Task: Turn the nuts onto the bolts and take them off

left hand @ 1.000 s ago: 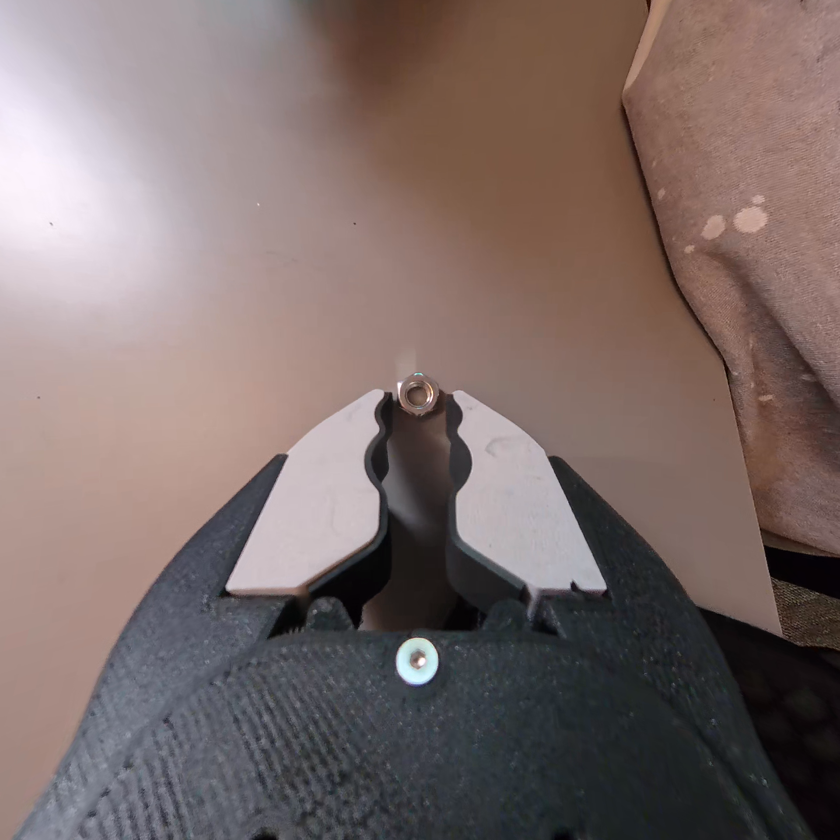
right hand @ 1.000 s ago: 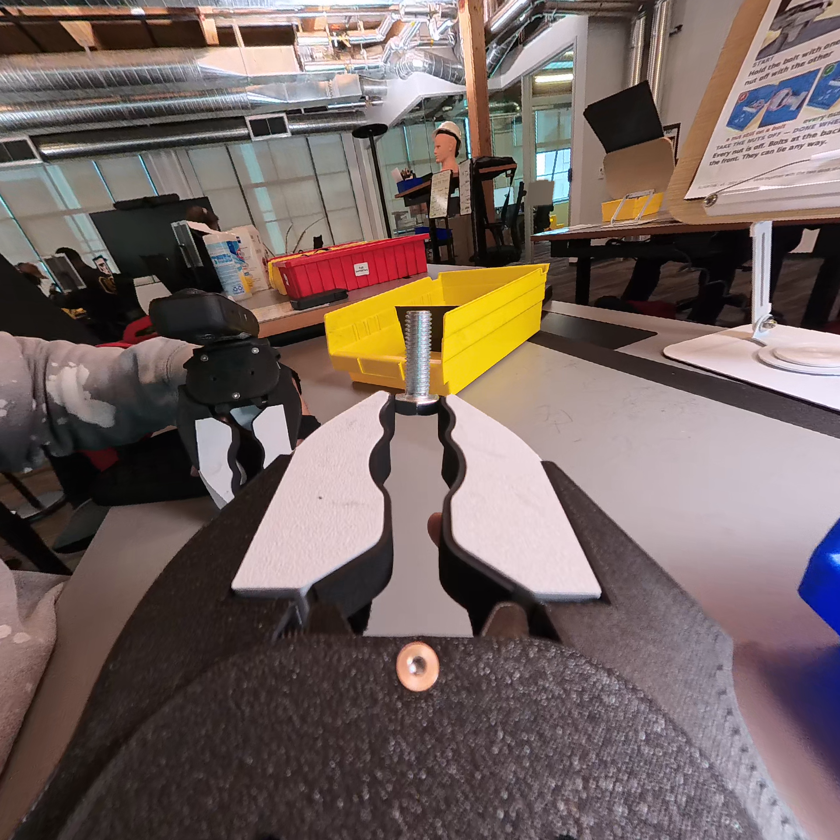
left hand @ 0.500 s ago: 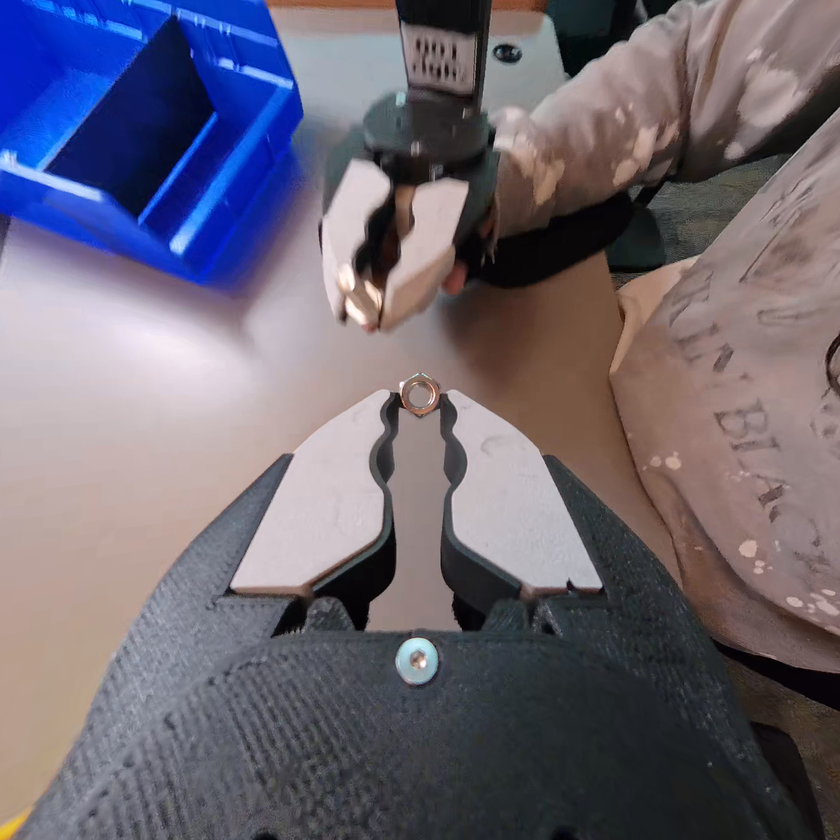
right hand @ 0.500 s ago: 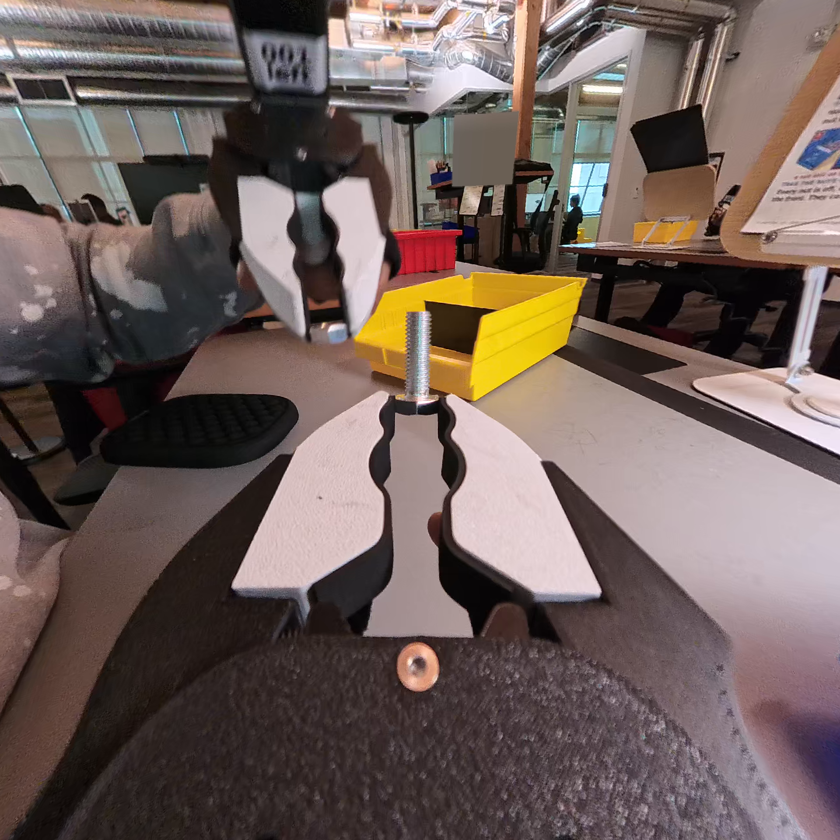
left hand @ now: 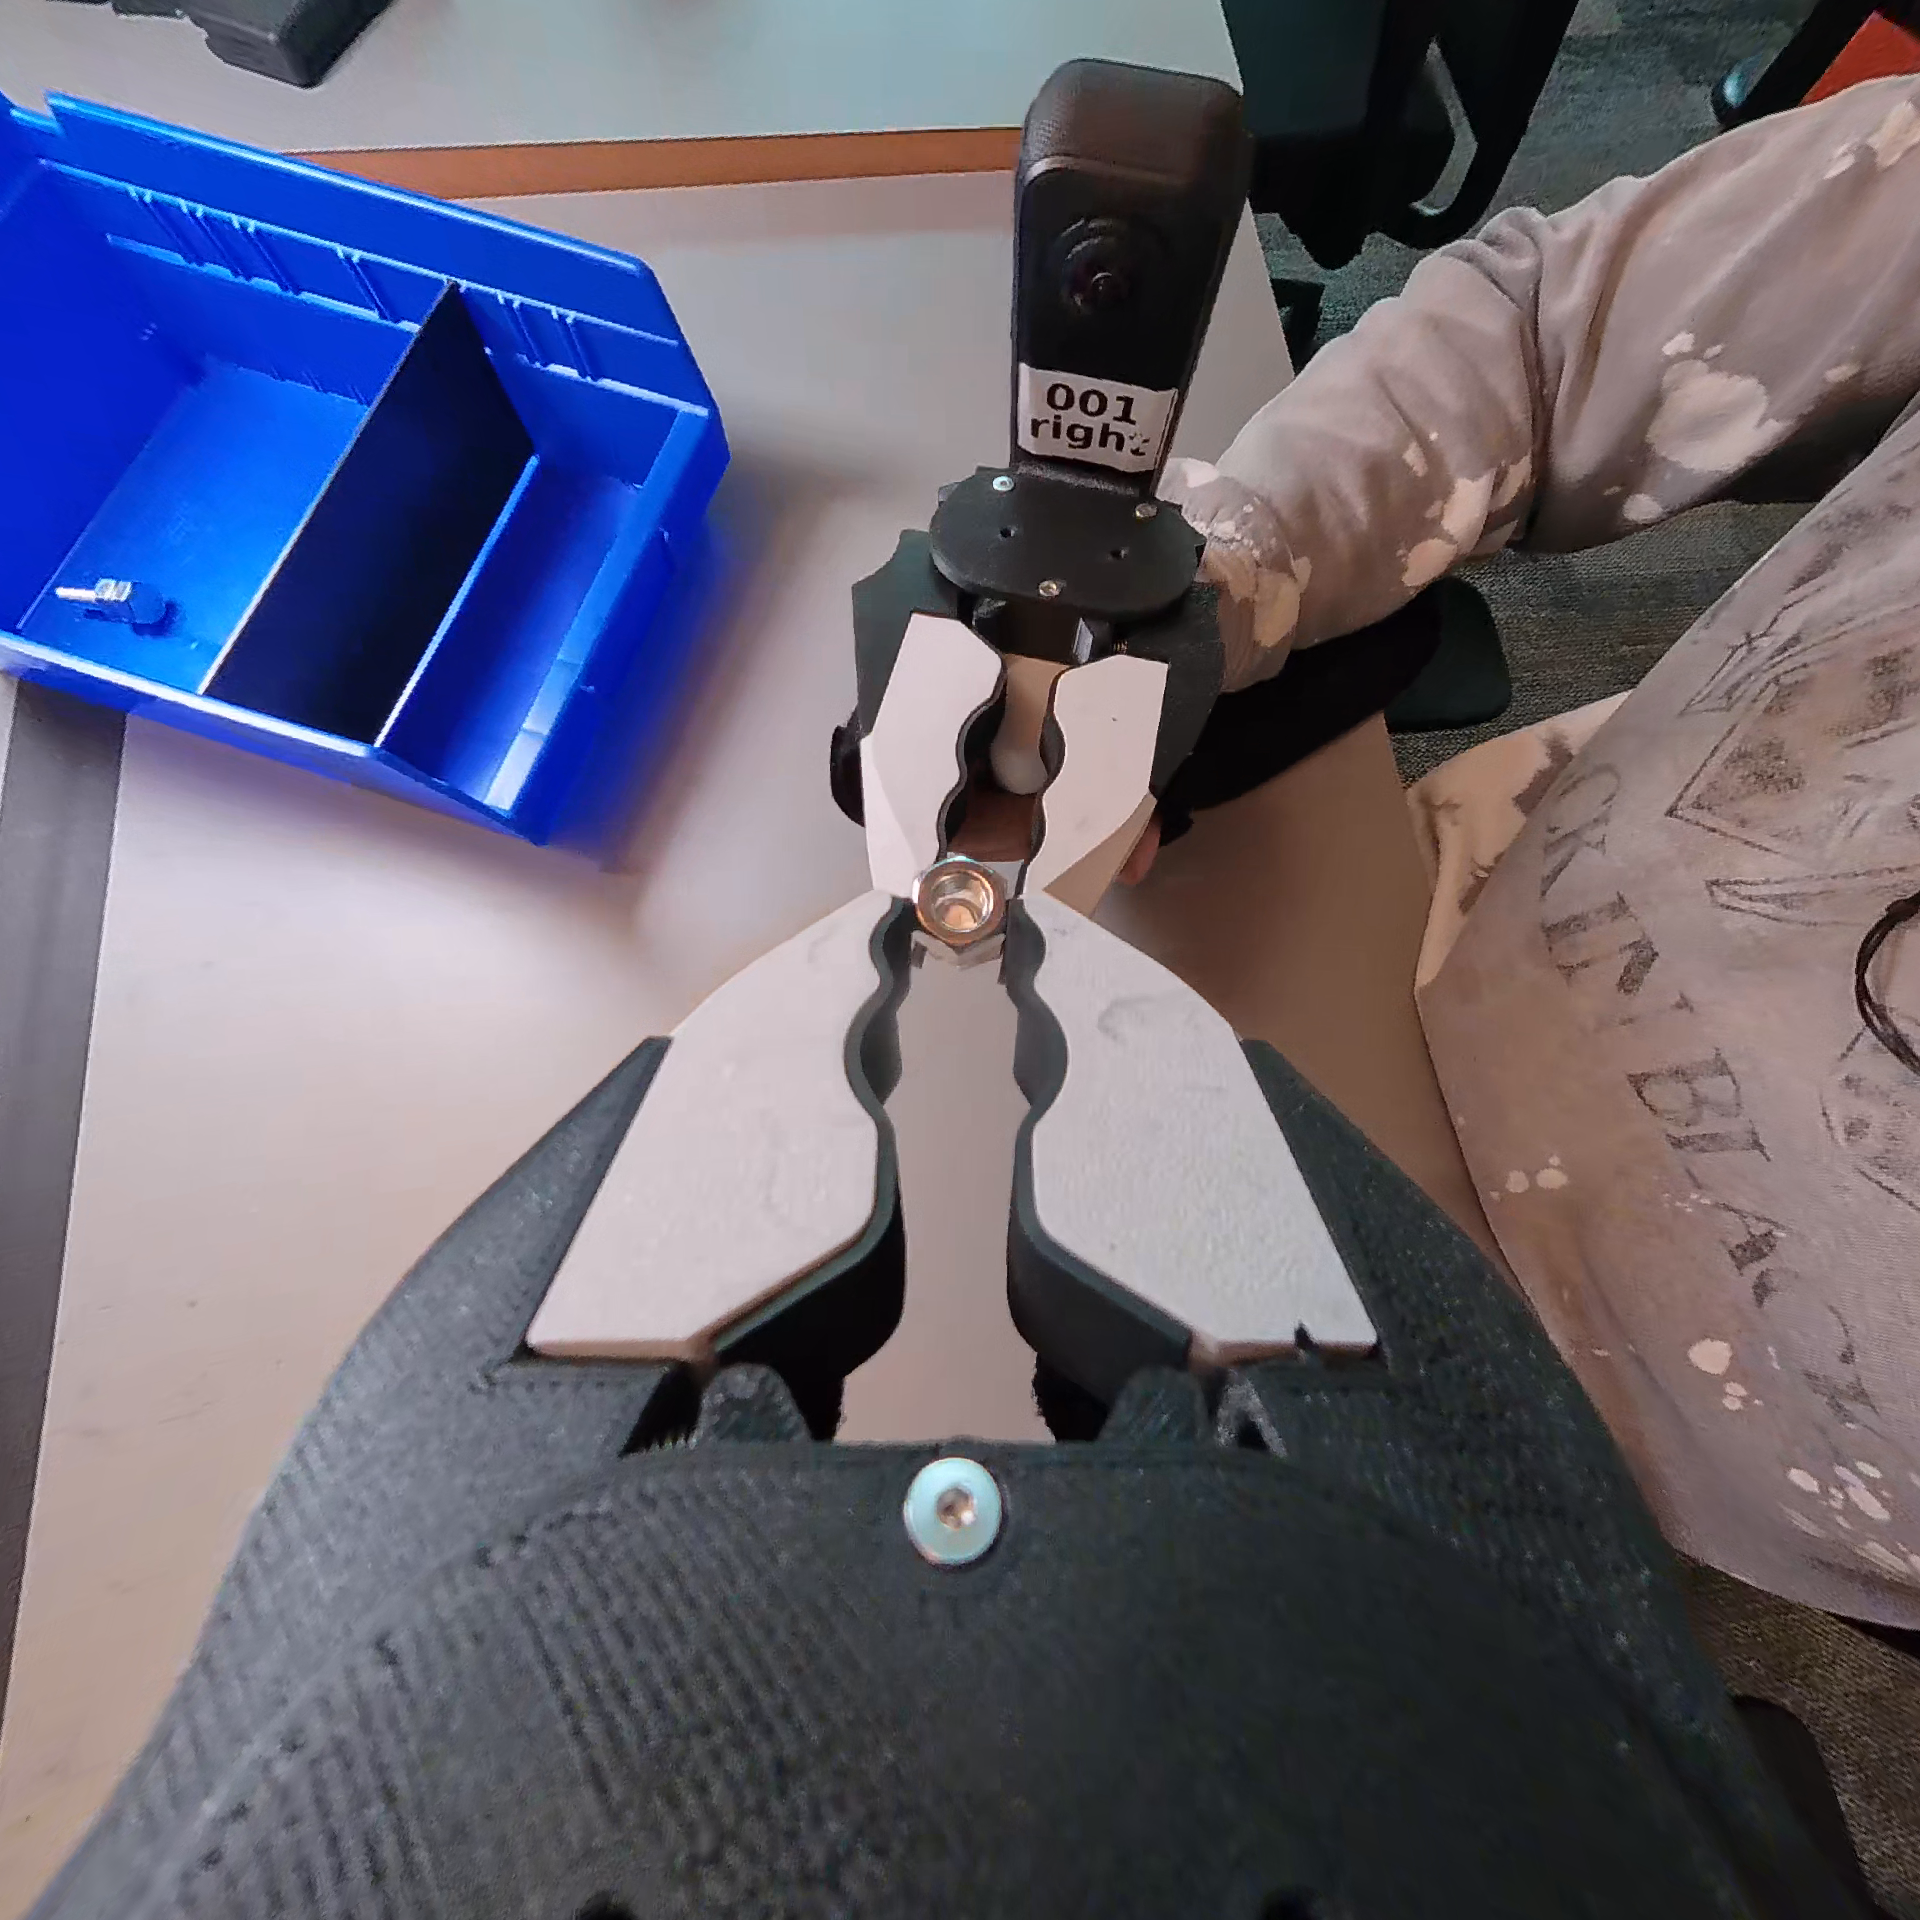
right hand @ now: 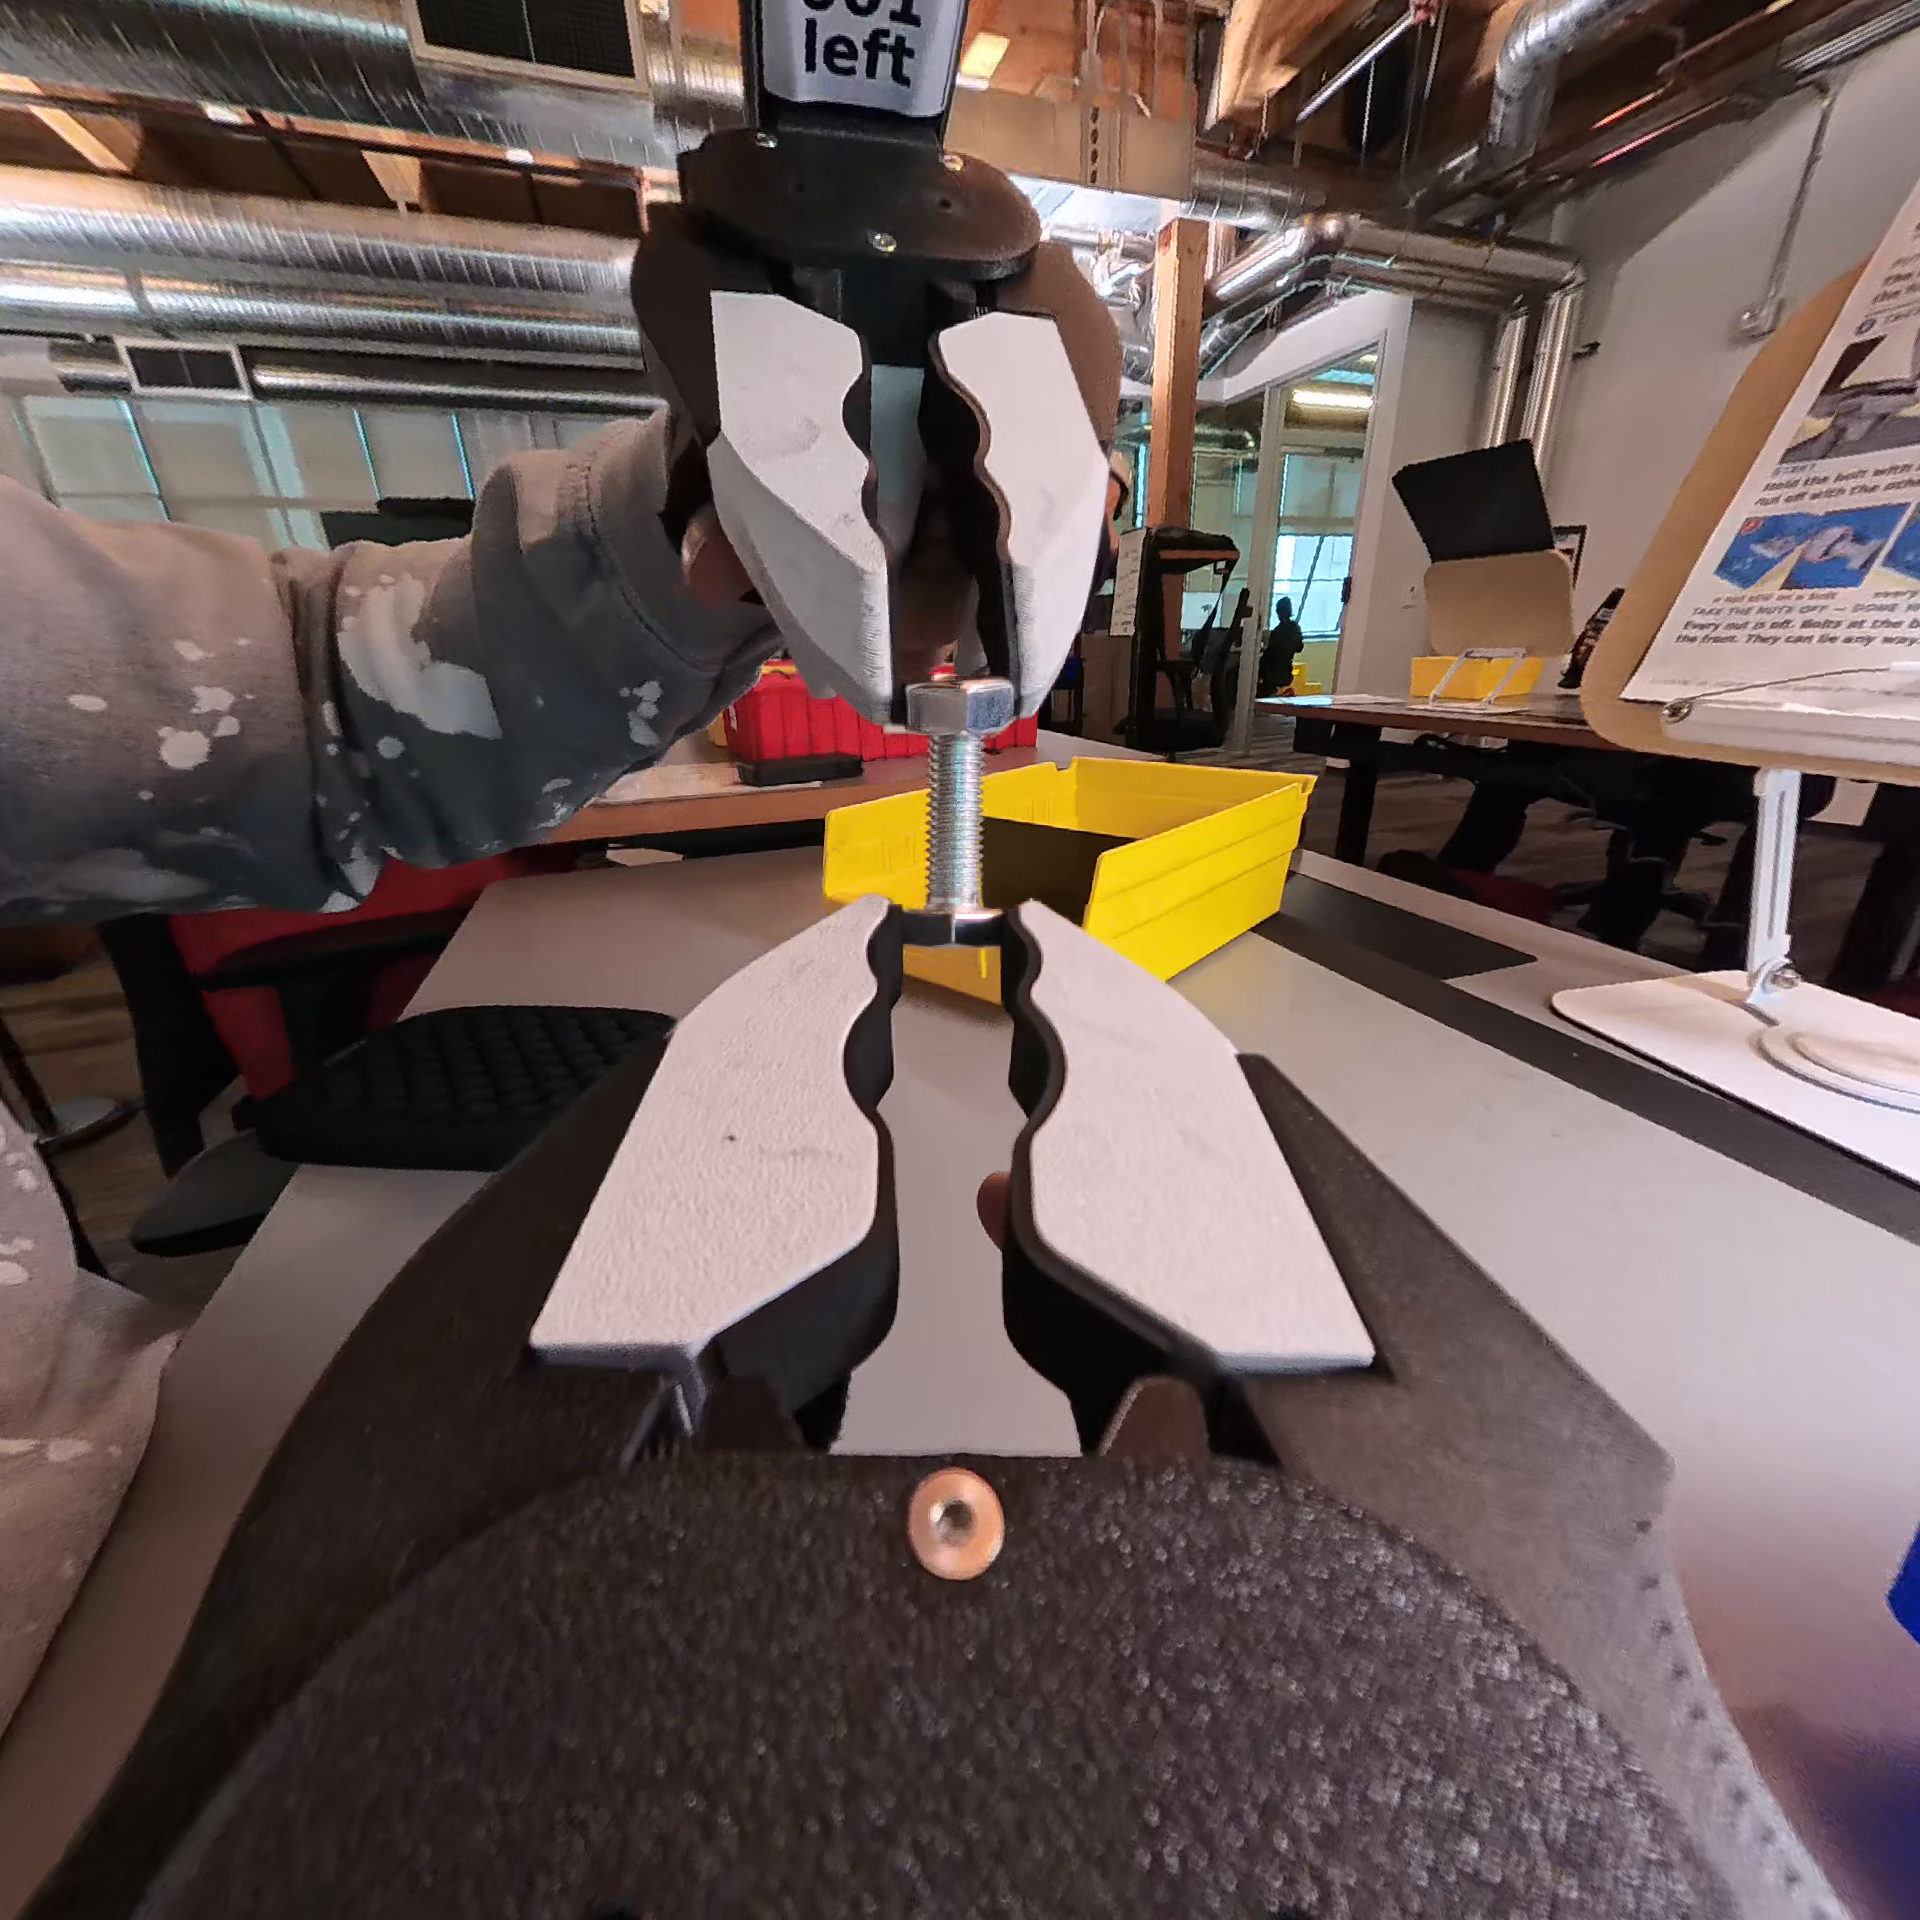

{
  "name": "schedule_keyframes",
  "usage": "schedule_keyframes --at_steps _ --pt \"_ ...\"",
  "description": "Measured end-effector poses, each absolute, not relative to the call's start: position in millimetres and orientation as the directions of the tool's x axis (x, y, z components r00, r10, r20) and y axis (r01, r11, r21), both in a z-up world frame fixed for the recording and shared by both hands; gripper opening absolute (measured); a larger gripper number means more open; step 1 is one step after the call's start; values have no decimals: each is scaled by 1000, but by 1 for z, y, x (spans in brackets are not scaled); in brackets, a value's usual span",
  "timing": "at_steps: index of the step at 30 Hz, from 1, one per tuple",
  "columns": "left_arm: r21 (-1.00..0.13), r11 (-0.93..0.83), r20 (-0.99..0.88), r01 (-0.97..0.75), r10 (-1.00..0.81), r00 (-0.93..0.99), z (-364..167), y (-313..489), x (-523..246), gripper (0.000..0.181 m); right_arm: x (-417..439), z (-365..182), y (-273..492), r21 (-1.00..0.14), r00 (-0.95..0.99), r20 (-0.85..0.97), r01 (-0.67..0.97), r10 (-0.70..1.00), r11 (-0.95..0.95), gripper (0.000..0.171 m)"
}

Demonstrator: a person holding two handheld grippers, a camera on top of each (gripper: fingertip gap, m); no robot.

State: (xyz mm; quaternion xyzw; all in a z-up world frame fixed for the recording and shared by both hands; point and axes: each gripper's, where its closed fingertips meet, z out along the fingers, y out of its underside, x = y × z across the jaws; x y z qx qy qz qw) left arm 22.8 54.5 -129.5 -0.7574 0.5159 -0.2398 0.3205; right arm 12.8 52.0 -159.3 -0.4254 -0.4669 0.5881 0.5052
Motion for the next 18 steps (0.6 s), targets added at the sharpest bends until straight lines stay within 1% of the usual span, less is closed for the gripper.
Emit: schedule_keyframes --at_steps 5,11,18 --pt "-747 -269 46 -608 -933 357 -124 54 24 18 15 -152 53 -971 -107 -23 -234 994 -48 18" --pt "-794 -288 94 -535 -928 360 -117 56 31 18 17 -146 53 -960 -85 -40 -273 996 -62 18" --pt "-802 -266 83 -535 -937 340 -117 56 36 18 16 -147 54 -965 -51 -22 -259 998 -34 17"
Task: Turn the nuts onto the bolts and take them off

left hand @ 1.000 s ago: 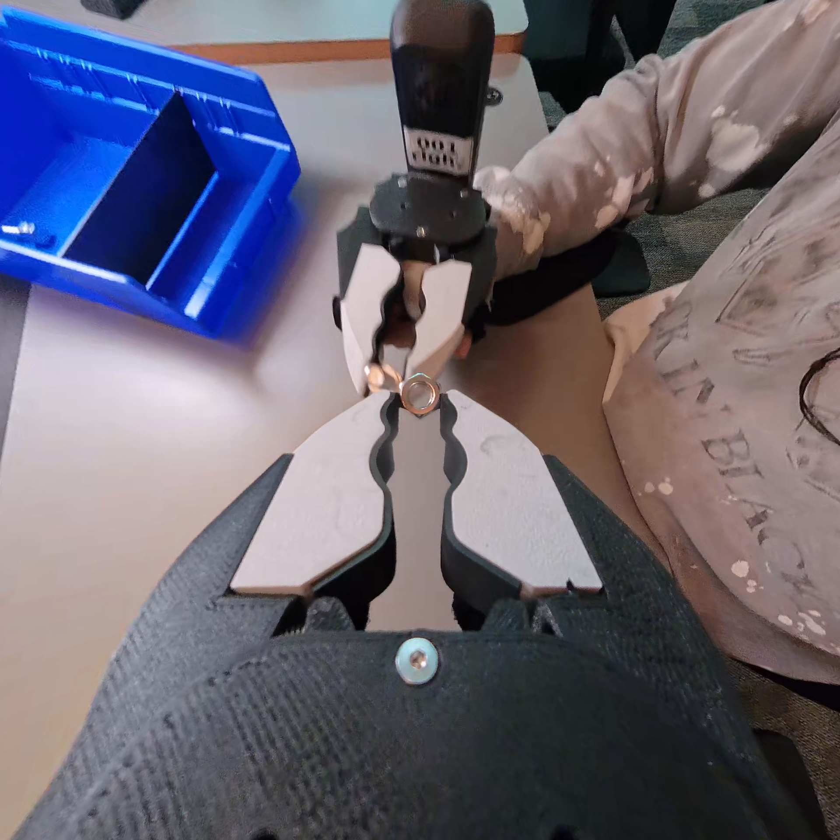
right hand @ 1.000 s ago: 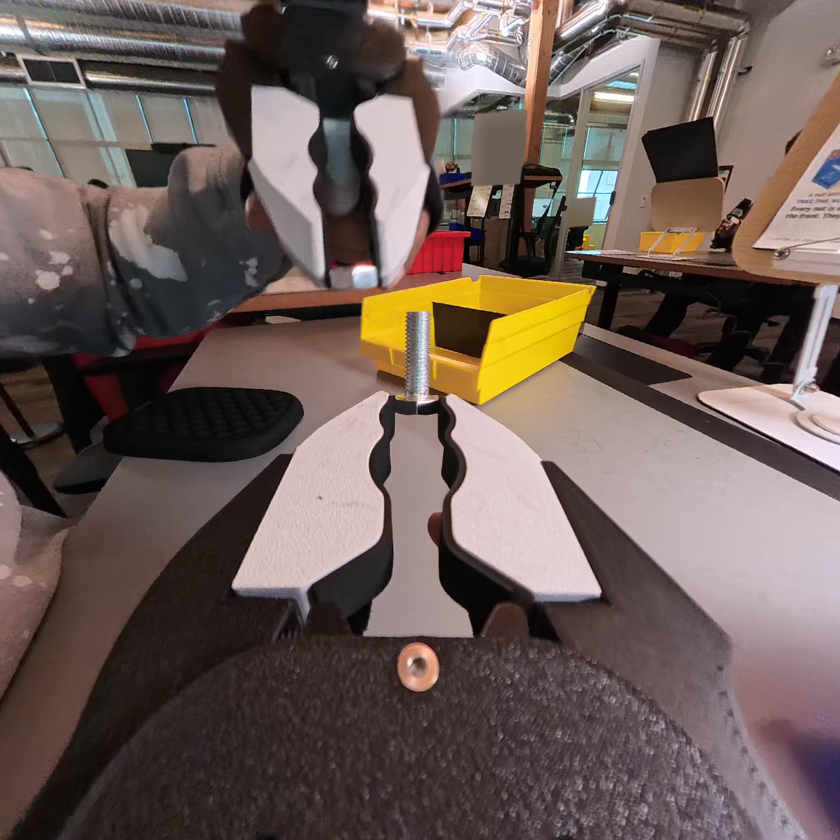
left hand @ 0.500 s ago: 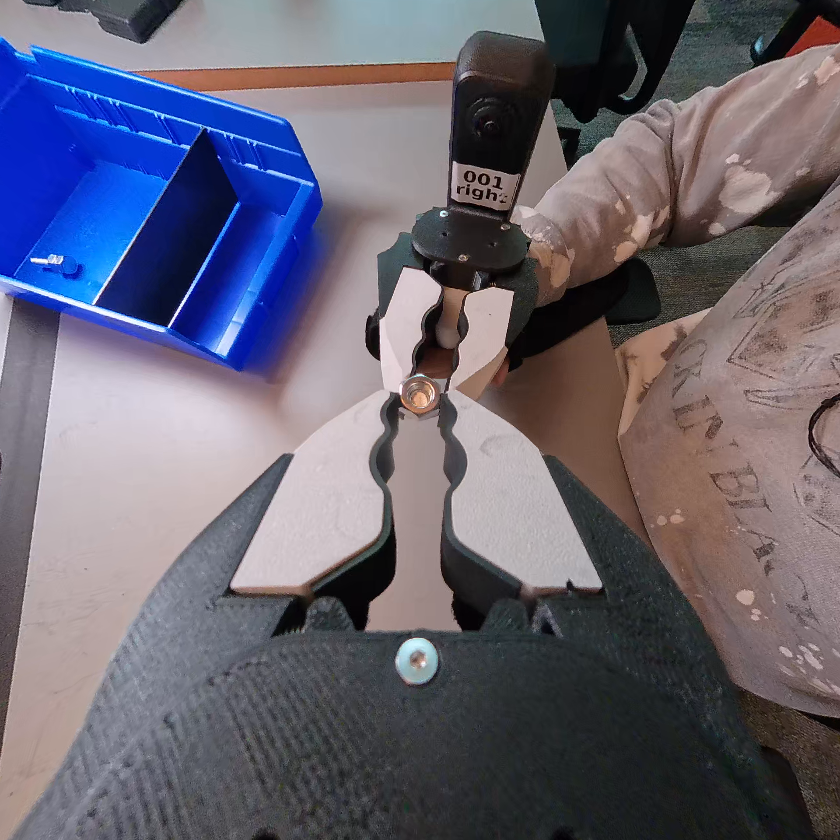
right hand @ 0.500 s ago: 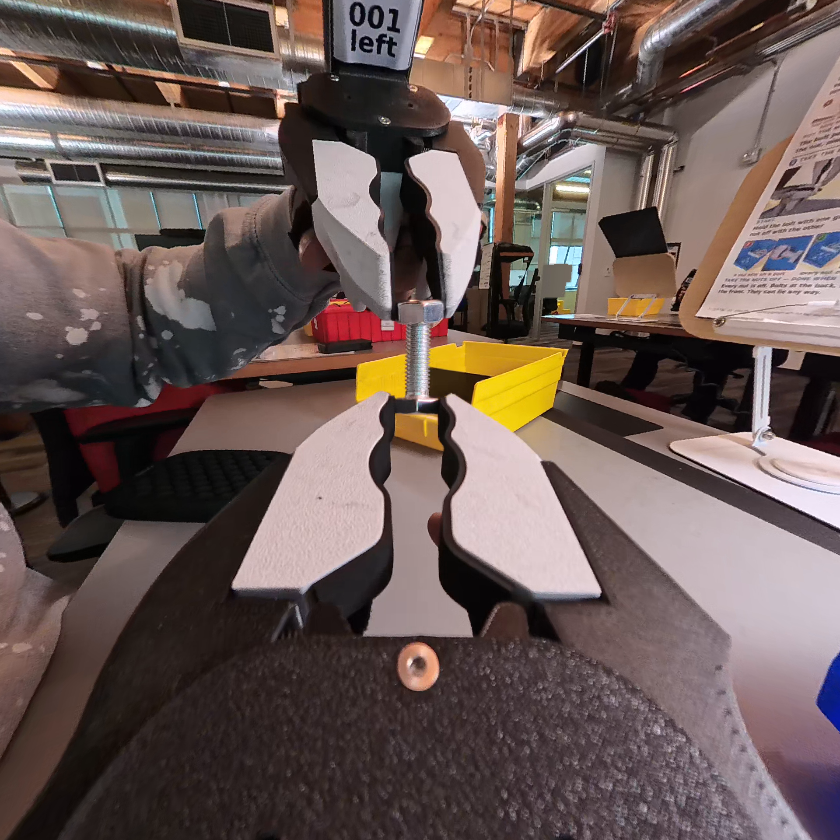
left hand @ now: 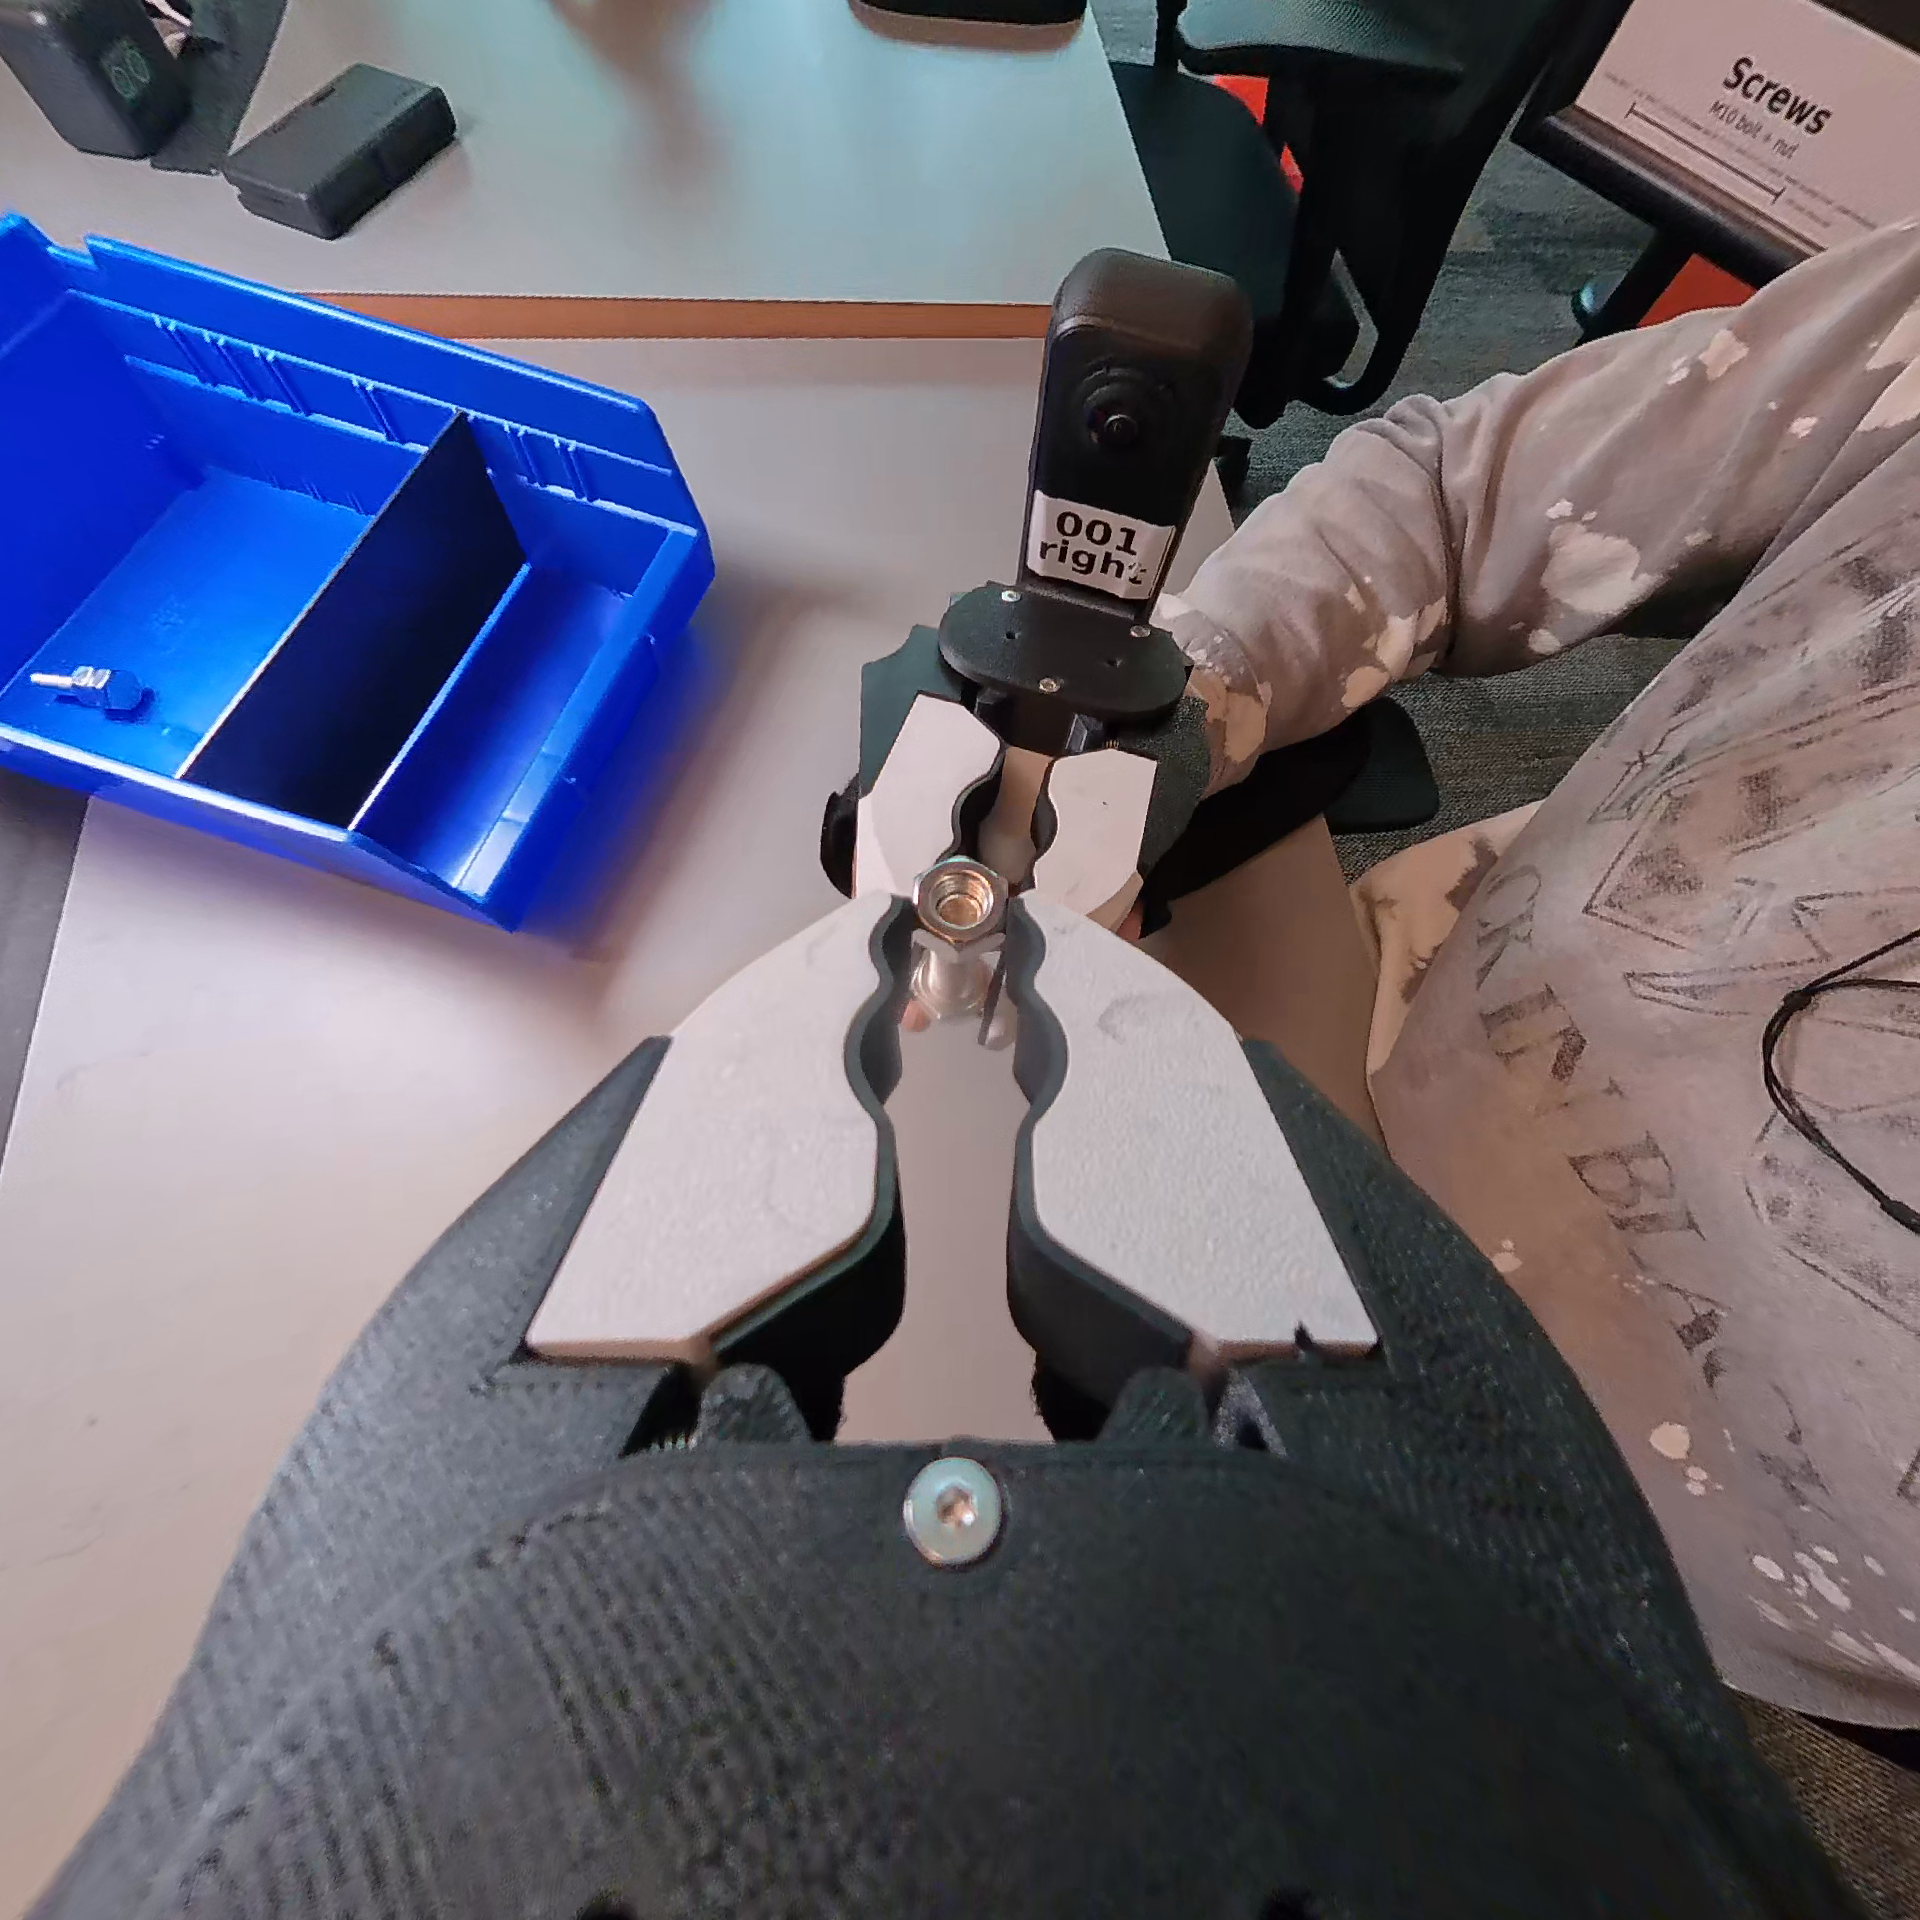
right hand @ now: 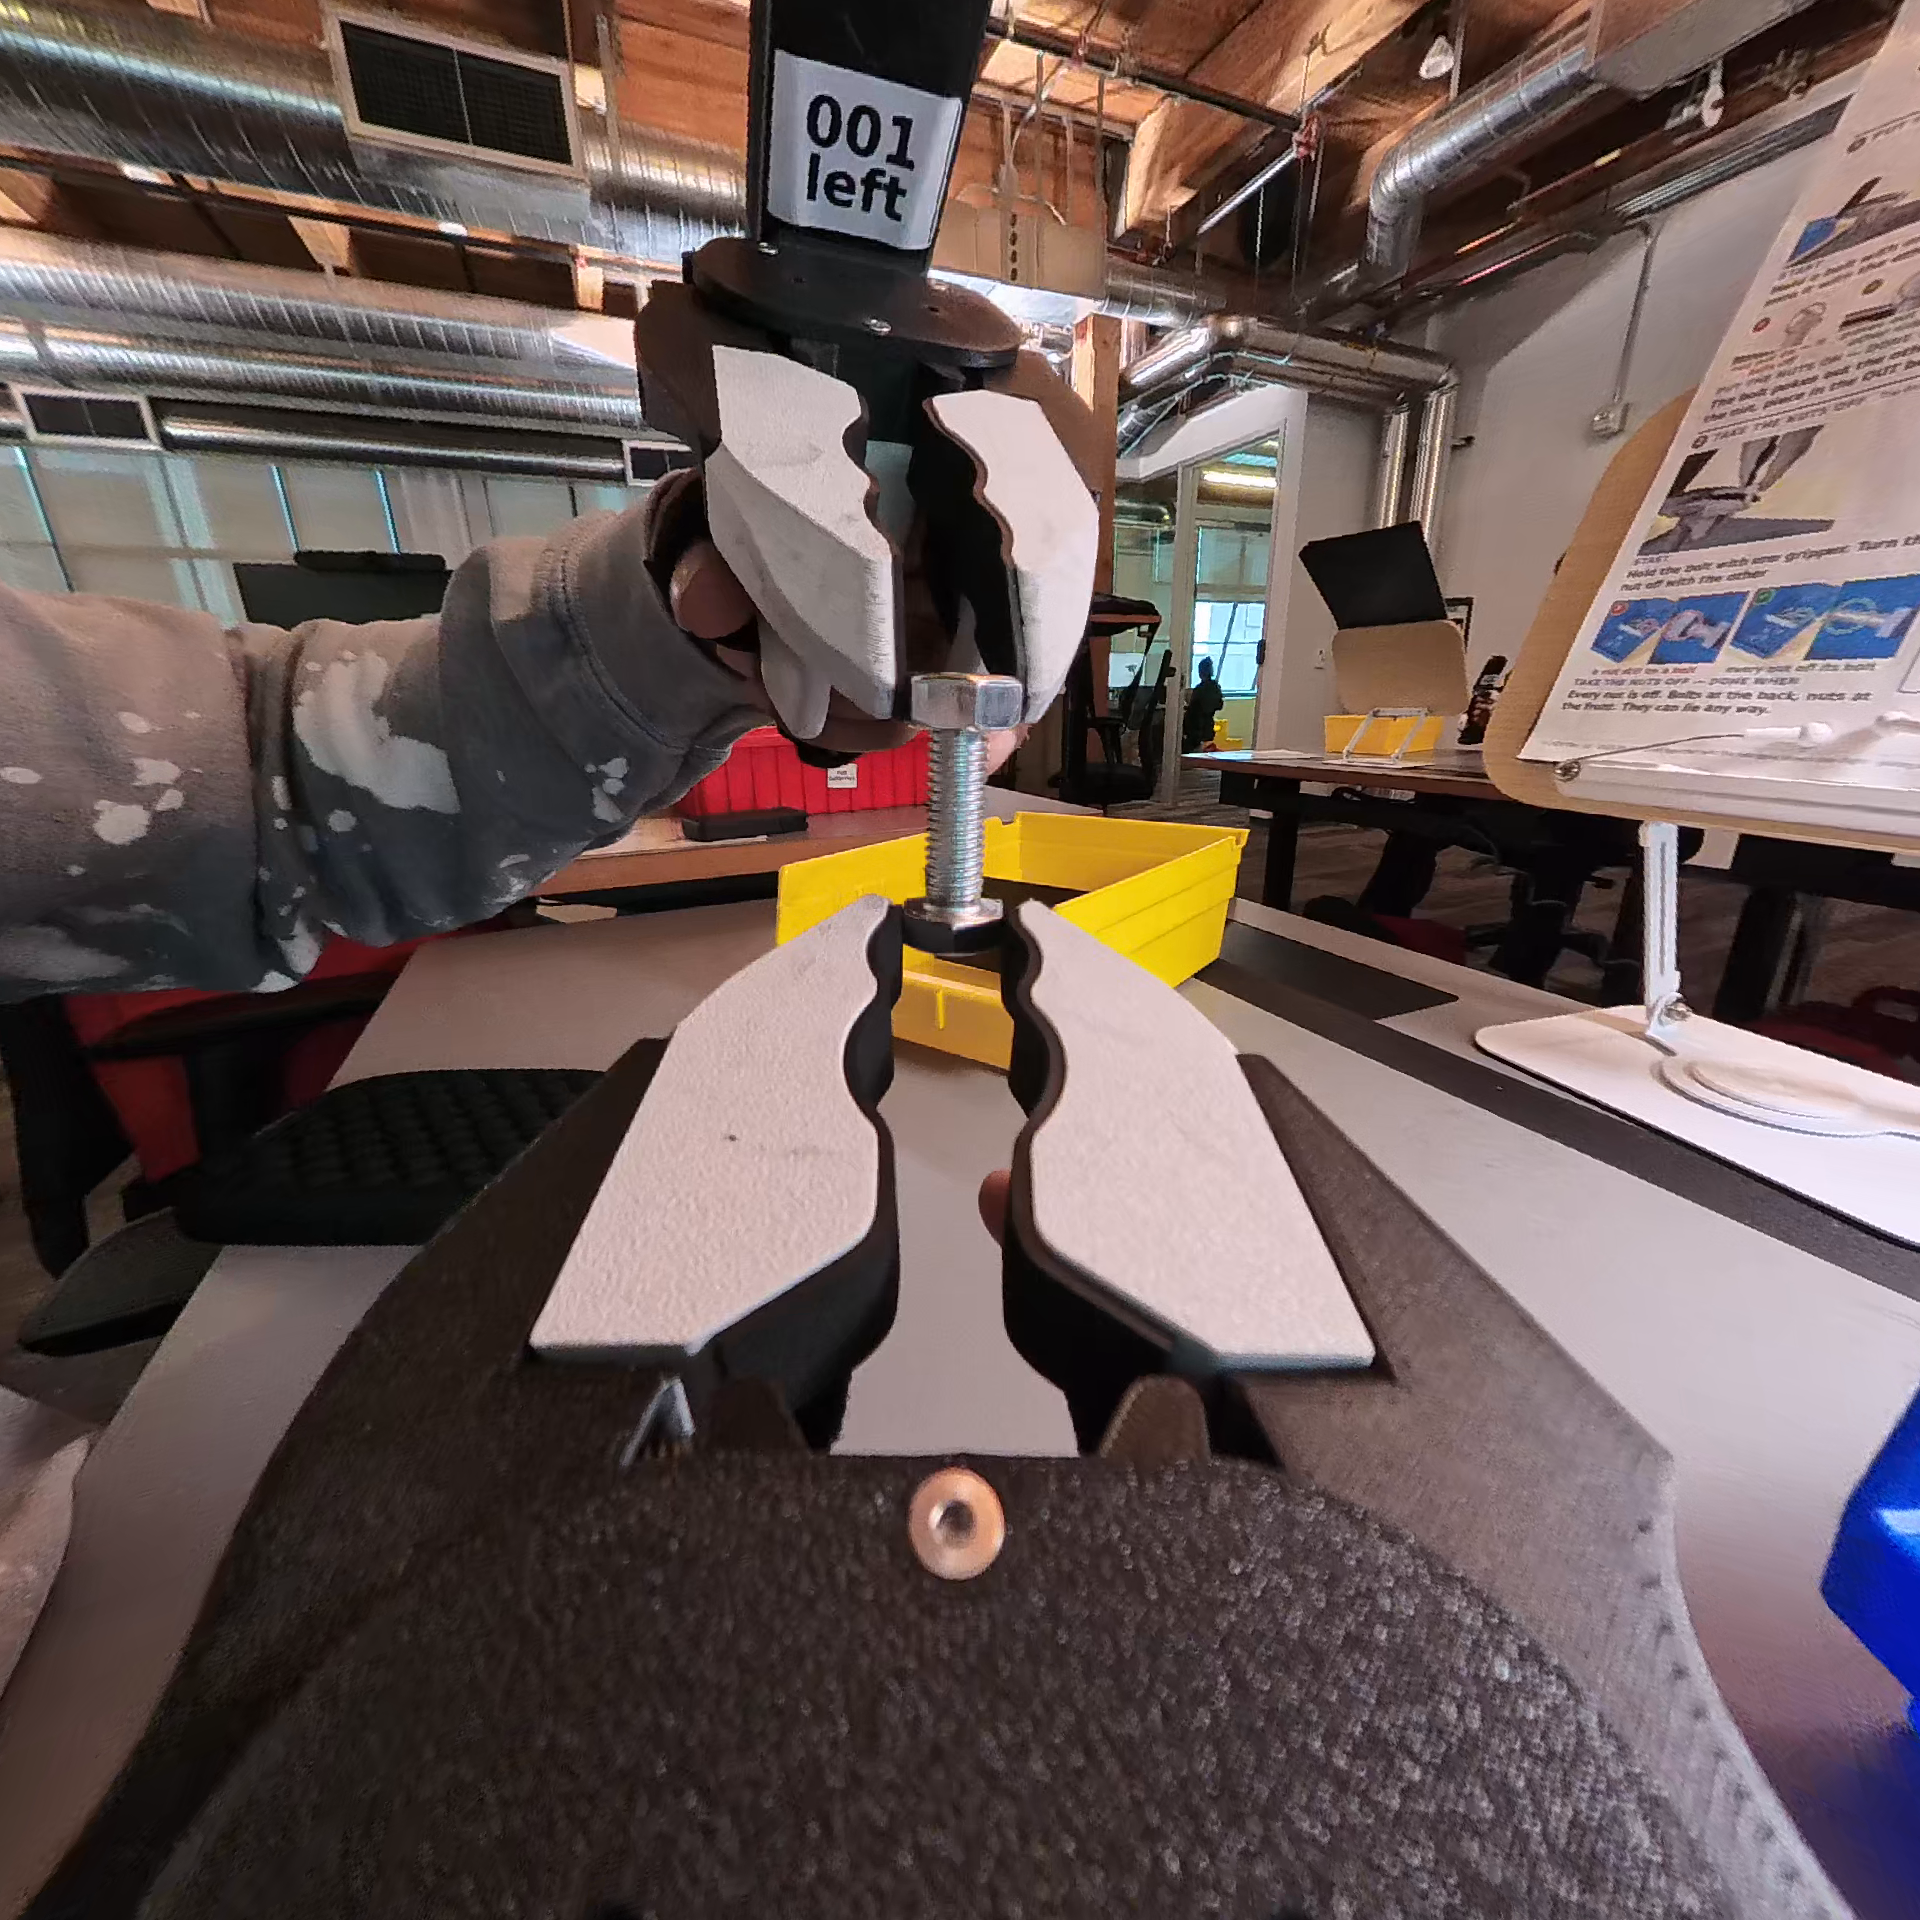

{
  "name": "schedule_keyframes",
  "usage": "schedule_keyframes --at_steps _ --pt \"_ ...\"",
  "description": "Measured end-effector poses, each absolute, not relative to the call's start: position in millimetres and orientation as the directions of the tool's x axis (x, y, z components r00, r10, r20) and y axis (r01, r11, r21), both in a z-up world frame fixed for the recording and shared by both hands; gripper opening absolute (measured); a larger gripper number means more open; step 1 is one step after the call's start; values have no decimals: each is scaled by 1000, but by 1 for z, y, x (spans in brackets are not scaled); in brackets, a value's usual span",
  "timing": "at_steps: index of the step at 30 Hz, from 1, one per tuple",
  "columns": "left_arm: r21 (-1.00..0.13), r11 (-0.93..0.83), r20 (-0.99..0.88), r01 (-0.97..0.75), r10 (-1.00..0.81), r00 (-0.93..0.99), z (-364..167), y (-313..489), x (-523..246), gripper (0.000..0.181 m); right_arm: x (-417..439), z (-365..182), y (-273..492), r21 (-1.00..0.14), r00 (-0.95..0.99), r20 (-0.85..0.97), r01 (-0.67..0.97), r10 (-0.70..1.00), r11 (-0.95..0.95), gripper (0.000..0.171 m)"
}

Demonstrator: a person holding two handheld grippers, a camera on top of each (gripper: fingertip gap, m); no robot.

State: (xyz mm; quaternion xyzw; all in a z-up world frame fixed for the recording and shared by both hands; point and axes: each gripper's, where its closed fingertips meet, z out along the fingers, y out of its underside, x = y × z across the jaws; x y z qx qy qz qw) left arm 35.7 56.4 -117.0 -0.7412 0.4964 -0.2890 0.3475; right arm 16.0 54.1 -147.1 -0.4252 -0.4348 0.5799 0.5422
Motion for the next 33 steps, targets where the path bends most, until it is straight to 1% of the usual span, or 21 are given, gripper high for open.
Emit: schedule_keyframes --at_steps 6,17,25,33 --pt "-782 -238 40 -576 -941 335 -119 56 32 18 16 -149 54 -971 -73 -20 -234 997 -37 18" --pt "-792 -222 64 -568 -957 284 -119 48 33 18 14 -149 45 -972 -127 -14 -233 992 -43 18" --pt "-797 -207 50 -568 -959 279 -119 46 29 20 15 -148 42 -968 -149 -17 -244 989 -53 18" --pt "-809 -200 49 -552 -960 275 -117 45 28 19 15 -147 40 -965 -167 -20 -255 986 -63 18"
